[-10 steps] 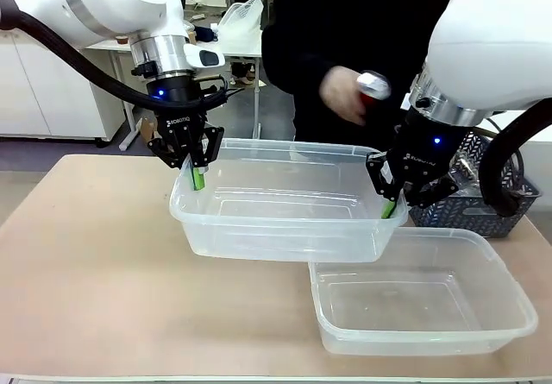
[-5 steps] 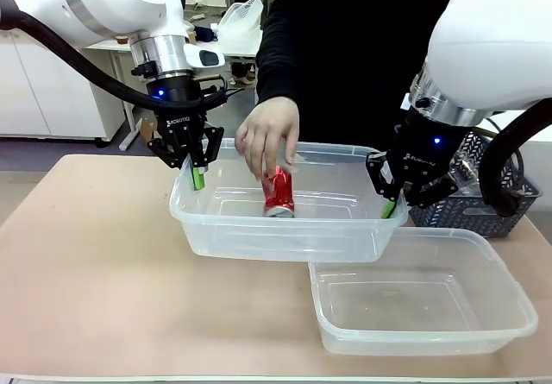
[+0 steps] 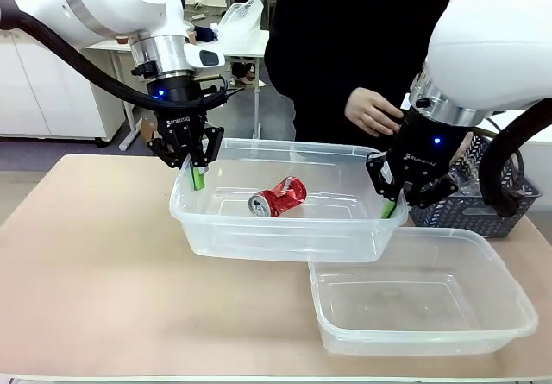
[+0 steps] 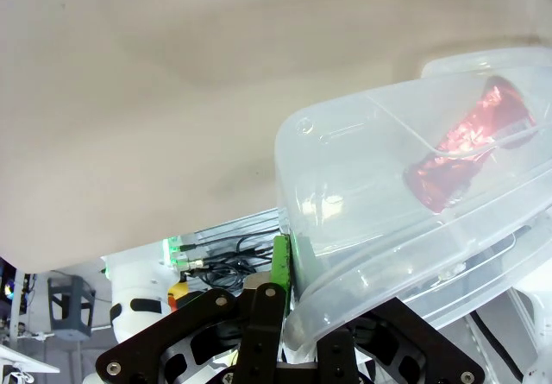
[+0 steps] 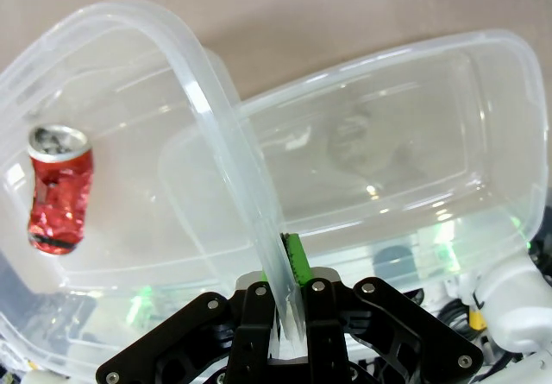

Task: Sort the waste into each basket.
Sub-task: Offer the picked Organizing box to the human.

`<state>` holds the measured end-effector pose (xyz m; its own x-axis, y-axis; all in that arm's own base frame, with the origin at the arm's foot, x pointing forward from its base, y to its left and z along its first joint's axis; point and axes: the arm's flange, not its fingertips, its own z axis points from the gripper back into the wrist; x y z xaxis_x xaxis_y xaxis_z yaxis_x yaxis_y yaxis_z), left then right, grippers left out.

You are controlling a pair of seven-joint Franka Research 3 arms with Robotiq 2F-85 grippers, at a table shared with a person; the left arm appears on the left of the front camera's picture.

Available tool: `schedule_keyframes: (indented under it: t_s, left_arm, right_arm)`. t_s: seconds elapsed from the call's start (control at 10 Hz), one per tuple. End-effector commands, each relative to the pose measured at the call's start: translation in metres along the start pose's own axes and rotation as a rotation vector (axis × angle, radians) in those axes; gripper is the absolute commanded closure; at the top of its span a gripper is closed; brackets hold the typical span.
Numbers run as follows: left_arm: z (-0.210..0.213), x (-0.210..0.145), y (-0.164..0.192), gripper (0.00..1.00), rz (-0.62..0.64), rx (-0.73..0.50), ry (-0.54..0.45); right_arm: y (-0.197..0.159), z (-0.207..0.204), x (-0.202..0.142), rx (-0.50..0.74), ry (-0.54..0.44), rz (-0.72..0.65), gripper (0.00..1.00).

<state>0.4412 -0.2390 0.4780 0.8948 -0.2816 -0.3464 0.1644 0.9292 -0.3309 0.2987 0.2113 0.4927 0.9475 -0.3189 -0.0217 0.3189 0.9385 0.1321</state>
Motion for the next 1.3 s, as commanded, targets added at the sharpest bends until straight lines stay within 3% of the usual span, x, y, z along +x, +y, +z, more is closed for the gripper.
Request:
schedule_keyframes:
  t_s: [0.0, 1.2]
  left_arm:
    - [0.0048, -0.0063, -0.0013, 0.95, -0.011, -0.007, 0.001]
    - [0.0048, -0.0063, -0.0013, 0.95, -0.011, -0.007, 0.001]
  right_arm:
    - [-0.0038, -0.0012, 0.007, 0.012, 0.013, -0.018, 0.96]
    - [-0.0038, -0.0012, 0.007, 0.012, 0.013, -0.018, 0.96]
